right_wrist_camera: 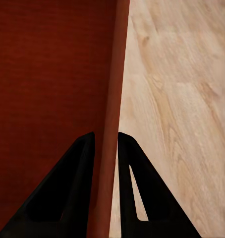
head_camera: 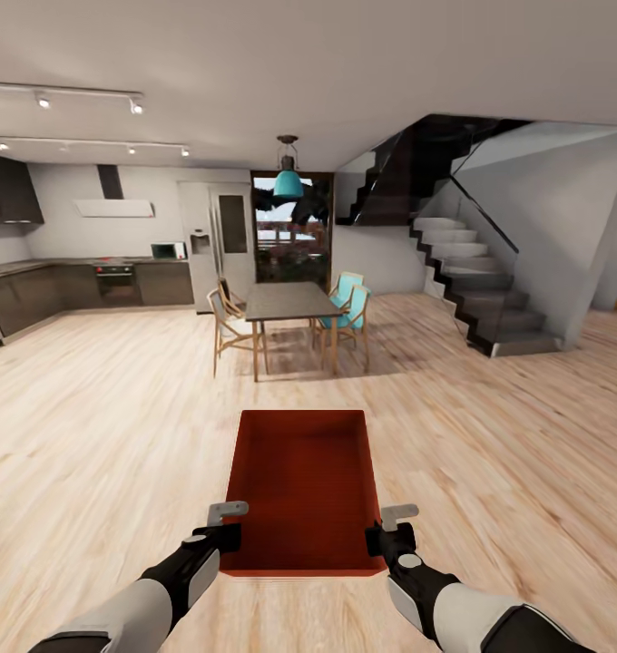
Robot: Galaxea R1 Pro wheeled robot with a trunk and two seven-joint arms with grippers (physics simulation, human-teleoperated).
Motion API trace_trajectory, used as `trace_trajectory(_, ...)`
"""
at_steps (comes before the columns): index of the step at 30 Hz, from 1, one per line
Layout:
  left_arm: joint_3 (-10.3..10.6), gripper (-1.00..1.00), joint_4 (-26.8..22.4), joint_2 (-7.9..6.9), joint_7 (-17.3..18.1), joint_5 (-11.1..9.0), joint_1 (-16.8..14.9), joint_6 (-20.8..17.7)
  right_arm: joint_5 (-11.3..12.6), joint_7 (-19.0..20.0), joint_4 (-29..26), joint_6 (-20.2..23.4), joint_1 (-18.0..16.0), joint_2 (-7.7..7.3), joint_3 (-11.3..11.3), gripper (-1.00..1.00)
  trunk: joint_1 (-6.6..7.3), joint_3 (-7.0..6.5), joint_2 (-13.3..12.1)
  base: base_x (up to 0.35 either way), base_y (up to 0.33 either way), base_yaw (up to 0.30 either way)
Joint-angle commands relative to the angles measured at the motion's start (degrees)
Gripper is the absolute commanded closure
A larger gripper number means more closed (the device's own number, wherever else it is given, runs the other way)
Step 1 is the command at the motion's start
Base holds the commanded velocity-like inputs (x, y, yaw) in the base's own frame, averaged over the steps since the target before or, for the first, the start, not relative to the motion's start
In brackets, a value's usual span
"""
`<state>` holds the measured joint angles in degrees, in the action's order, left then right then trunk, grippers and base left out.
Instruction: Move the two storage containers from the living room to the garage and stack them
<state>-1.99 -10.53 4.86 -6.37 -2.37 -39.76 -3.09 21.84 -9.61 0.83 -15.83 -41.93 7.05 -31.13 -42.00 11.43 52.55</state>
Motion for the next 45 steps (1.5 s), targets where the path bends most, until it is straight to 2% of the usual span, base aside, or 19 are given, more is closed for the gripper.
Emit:
trace_trajectory(1, 0.49, 1.0, -0.11, 0.06, -0.48, -0.13, 0.03, -0.34, 0.39, -0.32, -0.74, -0.17, -0.09, 0.16, 0.81, 1.0, -0.04, 0.08, 0.06, 0.321, 0.0, -0.275)
trace_trajectory(45, 0.49, 1.0, -0.11, 0.06, -0.42, -0.09, 0.03, -0.34, 0.4, -0.32, -0.74, -0.17, -0.09, 0.16, 0.81, 1.0, -0.04, 0.08, 0.06, 0.321, 0.0, -0.275)
